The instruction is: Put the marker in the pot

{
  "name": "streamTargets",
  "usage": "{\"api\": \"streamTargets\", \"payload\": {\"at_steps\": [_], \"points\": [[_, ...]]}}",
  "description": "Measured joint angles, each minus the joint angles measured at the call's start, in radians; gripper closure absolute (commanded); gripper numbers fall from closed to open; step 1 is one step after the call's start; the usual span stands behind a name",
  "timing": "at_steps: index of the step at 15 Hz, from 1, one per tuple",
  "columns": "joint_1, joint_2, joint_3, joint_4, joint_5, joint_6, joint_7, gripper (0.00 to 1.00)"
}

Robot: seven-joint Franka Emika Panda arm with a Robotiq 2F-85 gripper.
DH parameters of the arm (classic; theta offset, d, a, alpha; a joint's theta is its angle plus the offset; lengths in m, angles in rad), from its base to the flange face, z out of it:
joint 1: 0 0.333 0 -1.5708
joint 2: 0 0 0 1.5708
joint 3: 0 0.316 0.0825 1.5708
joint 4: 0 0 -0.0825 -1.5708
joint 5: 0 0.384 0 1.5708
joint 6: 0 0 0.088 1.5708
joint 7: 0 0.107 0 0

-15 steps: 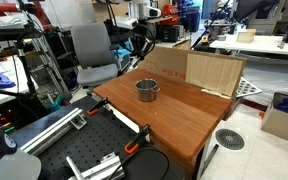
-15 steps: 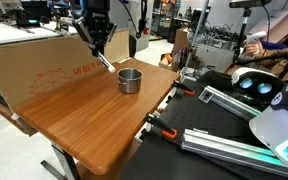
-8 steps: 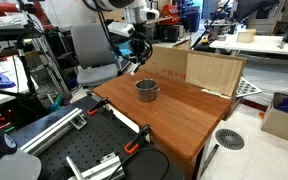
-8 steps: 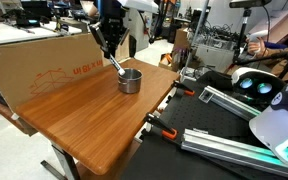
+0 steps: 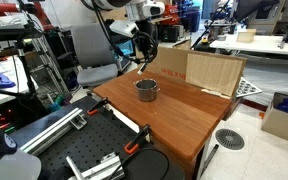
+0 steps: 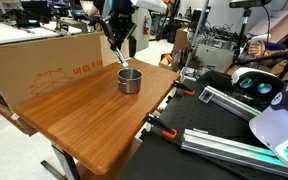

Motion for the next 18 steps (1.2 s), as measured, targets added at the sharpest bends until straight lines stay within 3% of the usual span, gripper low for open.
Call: {"api": "streamTargets", "payload": {"at_steps": [10, 18], "points": [[-0.004, 0.011, -0.019, -0.104, -0.151, 0.122, 0.022, 0.95], [0.010, 0.042, -0.077, -0.123, -0.341, 0.295, 0.147, 0.95]]}}
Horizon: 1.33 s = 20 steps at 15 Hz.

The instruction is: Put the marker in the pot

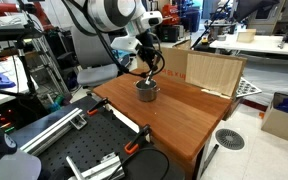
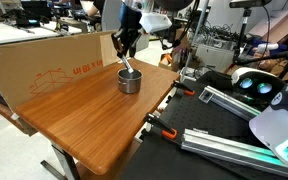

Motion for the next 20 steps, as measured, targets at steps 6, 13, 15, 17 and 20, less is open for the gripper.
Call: {"api": "streamTargets", "payload": {"at_steps": [6, 13, 15, 17, 20], "points": [[0.030, 0.064, -0.027, 0.011, -0.052, 0.013, 0.057, 0.57], [0.043, 0.091, -0.031, 0.032, -0.053, 0.010, 0.065, 0.12], [0.043, 0.091, -0.031, 0.033, -0.052, 0.009, 0.065, 0.01], [0.043, 0.091, -0.028, 0.034, -0.046, 0.004, 0.065, 0.00], [0.037, 0.086, 0.005, 0.034, 0.013, -0.045, 0.048, 0.00]]}}
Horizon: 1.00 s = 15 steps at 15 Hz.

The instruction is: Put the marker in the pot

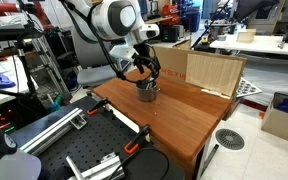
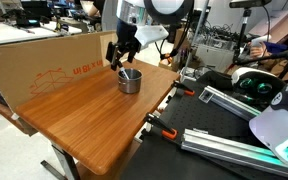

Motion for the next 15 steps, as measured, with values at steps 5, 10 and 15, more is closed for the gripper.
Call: {"api": "streamTargets", "payload": {"at_steps": [5, 10, 15], "points": [[-0.007, -0.090, 0.050, -0.005, 0.173, -0.124, -0.110, 0.00], [-0.013, -0.267, 0.079, -0.005, 0.310, -0.393, -0.219, 0.00], [-0.023, -0.396, 0.079, 0.009, 0.324, -0.613, -0.228, 0.00]]}}
